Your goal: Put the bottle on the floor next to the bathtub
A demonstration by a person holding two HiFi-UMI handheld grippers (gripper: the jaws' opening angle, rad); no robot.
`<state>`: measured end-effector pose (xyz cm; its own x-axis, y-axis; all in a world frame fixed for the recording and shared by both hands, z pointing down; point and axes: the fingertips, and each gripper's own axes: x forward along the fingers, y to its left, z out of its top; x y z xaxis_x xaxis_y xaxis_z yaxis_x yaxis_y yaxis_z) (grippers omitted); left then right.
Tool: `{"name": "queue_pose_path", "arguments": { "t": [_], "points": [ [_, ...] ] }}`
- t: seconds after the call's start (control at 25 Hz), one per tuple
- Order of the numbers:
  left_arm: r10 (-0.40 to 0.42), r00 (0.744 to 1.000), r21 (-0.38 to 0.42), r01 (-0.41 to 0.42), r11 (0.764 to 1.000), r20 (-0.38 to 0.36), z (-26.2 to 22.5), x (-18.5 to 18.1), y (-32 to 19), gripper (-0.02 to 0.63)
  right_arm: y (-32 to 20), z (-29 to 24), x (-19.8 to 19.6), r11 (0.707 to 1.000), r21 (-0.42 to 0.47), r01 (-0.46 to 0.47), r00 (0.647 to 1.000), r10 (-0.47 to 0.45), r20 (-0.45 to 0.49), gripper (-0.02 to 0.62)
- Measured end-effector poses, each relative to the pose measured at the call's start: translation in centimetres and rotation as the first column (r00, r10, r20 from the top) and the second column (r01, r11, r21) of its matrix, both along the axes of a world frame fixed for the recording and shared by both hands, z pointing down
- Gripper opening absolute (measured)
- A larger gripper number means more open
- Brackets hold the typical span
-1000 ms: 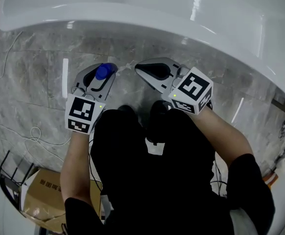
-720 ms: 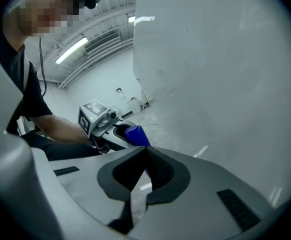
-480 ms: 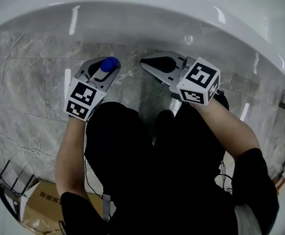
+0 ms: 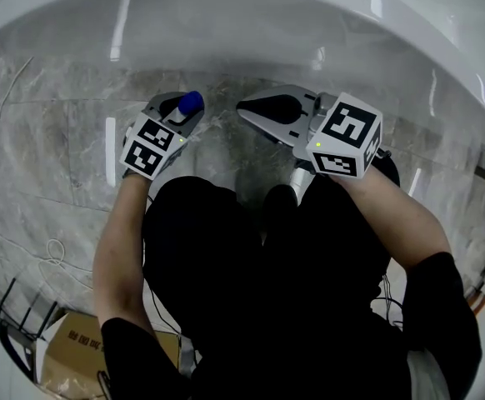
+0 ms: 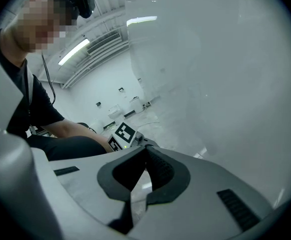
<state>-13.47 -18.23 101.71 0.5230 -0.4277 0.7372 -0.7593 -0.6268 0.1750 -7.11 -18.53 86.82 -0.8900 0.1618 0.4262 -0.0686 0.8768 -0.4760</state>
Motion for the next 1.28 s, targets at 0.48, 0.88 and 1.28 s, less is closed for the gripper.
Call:
{"name": "queue_pose_path", "arguments": {
  "t": [0.48,0.88,1.28],
  "points": [
    [-0.081,0.996,-0.048,0.083,0.995,0.047,6.3,0.0,-1.1,0.161,0.3,0.6,0.4,0.999,0.032,0.039,0.999,-0.039,-0.002,0.028],
    [0.037,0.985,0.015,-0.04,0.999,0.17,7.0,1.5,0.4,0.162,-0.2,0.7,0.7,0.999,0.038,0.031,1.0,-0.031,-0.003,0.028],
    [-0.042,0.992,0.061,0.035,0.998,0.122,5.0,1.1,0.4,0.207,-0.3,0.7,0.3,0.997,0.051,0.05,0.999,-0.05,-0.002,0.028]
  ]
}}
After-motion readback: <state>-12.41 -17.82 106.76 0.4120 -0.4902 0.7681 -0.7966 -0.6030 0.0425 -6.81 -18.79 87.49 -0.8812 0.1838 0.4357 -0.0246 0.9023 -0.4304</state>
